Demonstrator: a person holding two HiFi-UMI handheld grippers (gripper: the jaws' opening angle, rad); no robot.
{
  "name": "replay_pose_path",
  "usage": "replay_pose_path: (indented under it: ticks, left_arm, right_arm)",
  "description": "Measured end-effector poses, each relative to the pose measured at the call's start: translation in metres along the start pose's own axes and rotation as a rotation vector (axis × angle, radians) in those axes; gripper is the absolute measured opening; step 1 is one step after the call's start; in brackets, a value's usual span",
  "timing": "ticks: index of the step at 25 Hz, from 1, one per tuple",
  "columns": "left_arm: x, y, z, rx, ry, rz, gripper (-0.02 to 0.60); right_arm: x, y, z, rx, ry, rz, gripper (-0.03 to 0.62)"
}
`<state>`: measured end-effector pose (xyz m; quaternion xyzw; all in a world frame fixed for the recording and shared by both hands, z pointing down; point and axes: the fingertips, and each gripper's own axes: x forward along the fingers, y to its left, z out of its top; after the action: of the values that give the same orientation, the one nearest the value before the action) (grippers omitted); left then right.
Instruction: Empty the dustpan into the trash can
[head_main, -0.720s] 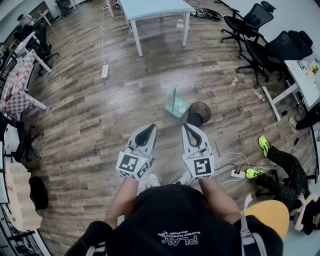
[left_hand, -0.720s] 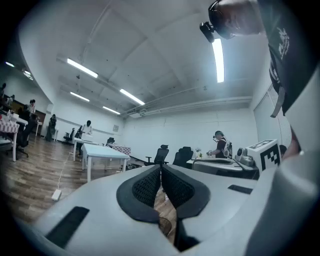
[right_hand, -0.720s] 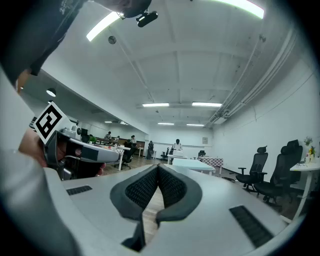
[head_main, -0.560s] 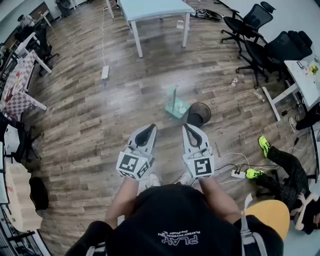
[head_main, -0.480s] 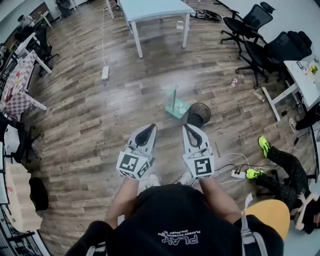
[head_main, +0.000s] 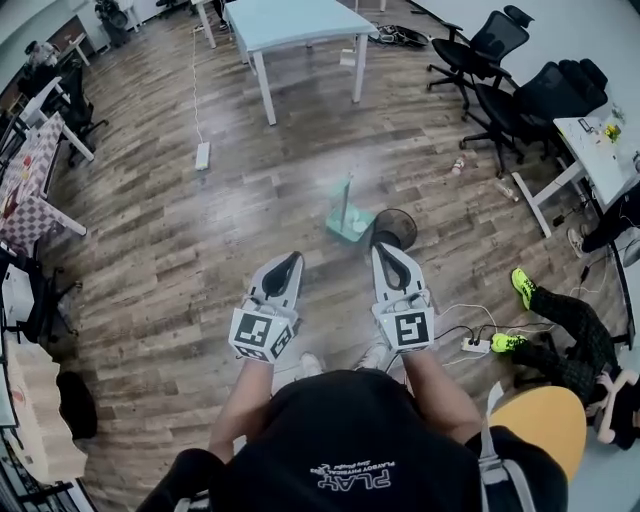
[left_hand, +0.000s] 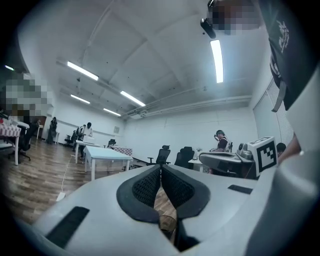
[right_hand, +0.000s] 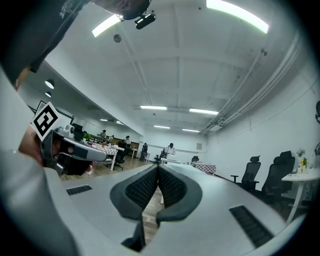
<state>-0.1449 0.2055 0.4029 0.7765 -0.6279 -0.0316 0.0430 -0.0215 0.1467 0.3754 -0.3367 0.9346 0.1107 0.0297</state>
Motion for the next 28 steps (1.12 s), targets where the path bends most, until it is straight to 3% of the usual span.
replay_pose_path:
  ticks: [6,12,17,24,28]
  left_arm:
    - [-0.008,0.019,-0.014,-0.011,0.037,0.036,0.026]
    - [0.013,0.007,-0.017,-0.007,0.044,-0.048,0.026]
    - [0.054,-0.005,-0.016,0.014,0.059,-0.088,0.026]
    - [0.113,0.003,-0.018,0.023,0.076,-0.046,0.026]
    - [0.146,0.008,-0.021,0.019,0.087,-0.029,0.026]
  right_arm:
    - [-0.004,0.009,-0.003,-0.101,0.033,-0.039,0.025]
    - [0.003,-0.006,-0.018,-0.085,0.073,-0.038,0.025]
    - [0.023,-0.035,-0.029,-0.065,0.064,-0.01,0.025]
    - [0.052,-0.1,-0.038,-0.082,0.026,-0.011,0.025]
    - [0.068,-0.139,-0.05,-0.031,0.033,-0.007,0.025]
